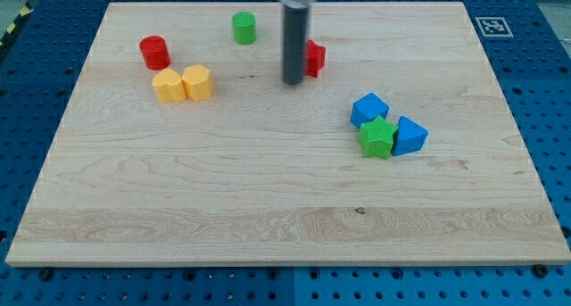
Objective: Slide the green circle to the left side of the green star
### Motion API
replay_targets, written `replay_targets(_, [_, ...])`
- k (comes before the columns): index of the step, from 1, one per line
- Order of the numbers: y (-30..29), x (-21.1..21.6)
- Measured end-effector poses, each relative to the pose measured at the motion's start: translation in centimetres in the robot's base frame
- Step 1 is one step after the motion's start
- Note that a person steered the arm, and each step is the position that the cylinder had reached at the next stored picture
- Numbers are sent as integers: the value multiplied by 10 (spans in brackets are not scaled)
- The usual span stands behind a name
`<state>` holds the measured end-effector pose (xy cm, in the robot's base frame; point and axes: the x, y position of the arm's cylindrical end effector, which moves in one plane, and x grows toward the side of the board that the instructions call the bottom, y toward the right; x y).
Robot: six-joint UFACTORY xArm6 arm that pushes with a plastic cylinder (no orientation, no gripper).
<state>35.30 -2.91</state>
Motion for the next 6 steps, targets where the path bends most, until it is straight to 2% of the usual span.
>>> replay_targets(2, [-159, -73])
replay_targets(3, [-141, -122])
replay_targets(4, [-87, -138])
replay_targets(5, [-57, -138])
replay_targets(6, [-57, -136])
